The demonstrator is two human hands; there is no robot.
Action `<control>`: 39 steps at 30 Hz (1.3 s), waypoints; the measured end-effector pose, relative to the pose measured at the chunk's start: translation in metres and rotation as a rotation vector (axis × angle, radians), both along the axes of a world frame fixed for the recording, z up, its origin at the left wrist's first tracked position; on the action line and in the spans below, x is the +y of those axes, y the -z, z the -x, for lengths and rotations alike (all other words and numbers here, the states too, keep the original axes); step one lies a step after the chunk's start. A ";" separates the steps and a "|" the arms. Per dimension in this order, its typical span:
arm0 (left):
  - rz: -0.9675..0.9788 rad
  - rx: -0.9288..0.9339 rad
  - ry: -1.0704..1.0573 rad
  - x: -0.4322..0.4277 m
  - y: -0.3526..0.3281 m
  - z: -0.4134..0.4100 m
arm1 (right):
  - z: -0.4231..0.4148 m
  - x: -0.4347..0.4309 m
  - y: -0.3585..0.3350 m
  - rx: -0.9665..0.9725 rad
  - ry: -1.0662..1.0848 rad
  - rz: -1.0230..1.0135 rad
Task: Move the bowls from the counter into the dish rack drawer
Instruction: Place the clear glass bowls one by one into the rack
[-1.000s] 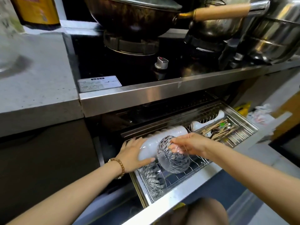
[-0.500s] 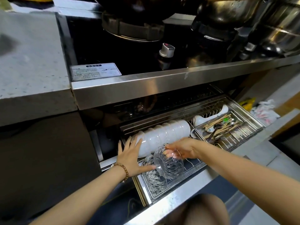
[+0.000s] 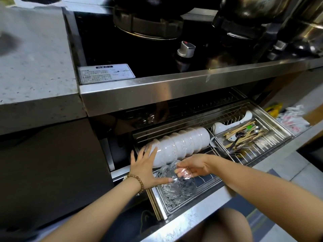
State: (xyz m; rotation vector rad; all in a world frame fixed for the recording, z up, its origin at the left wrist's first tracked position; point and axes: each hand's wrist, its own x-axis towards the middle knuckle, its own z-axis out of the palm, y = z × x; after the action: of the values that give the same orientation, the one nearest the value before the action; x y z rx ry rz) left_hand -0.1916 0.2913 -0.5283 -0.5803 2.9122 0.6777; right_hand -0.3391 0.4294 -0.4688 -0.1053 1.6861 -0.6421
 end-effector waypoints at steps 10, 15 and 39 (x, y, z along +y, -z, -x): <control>-0.001 -0.017 0.002 0.000 -0.001 0.000 | 0.003 0.003 0.002 0.065 -0.080 0.013; -0.002 -0.030 0.005 0.000 -0.003 0.000 | 0.002 0.004 -0.006 0.306 -0.250 -0.018; -0.022 0.457 0.210 -0.020 -0.232 -0.058 | -0.062 0.025 -0.203 1.296 -0.143 0.866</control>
State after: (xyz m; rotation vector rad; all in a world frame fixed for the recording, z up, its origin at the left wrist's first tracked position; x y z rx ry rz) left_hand -0.1338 0.2709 -0.2959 -0.1186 3.3049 0.9147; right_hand -0.2770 0.4548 -0.2658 -1.5098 2.4001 -1.3020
